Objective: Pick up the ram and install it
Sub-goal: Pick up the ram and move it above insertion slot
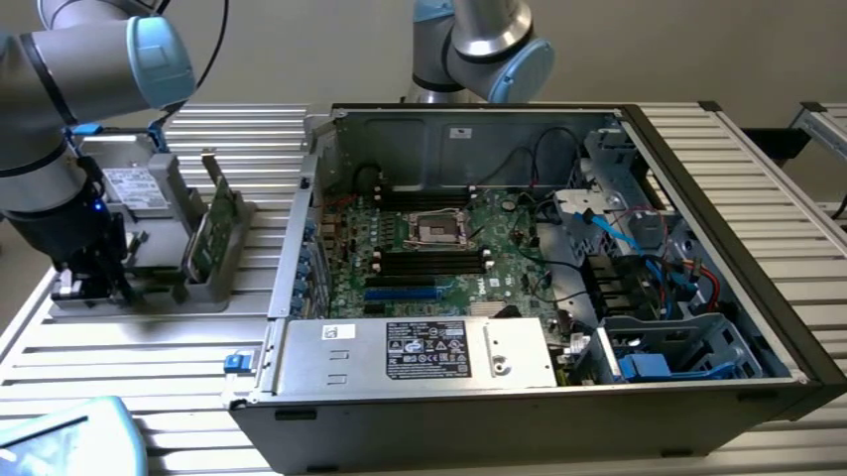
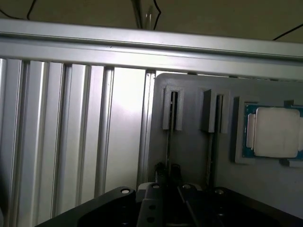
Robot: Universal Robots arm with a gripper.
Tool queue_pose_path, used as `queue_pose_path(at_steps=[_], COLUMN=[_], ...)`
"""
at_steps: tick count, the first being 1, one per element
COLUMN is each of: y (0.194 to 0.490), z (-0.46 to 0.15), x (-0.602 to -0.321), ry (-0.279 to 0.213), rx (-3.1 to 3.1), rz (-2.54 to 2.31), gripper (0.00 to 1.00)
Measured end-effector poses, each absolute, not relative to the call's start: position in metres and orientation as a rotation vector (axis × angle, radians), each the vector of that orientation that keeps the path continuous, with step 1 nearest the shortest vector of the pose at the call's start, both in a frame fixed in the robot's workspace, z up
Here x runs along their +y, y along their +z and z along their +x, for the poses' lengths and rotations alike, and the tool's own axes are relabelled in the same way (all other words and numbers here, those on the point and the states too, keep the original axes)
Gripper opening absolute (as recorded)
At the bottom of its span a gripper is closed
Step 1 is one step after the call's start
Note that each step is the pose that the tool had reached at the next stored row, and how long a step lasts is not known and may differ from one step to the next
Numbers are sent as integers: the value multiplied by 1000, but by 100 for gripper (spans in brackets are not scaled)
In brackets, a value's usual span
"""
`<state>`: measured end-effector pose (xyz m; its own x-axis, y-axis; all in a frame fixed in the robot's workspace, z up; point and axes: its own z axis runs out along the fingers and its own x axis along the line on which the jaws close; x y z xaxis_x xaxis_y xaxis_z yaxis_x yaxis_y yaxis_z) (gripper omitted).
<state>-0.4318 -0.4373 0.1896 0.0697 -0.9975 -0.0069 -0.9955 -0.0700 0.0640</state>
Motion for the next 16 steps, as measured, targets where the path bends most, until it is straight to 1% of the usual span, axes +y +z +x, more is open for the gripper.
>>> queue_pose_path(at_steps=[16], y=[195], z=[-430], x=[-437], ry=[-76], rx=[-2113], rz=[2266], gripper=[15])
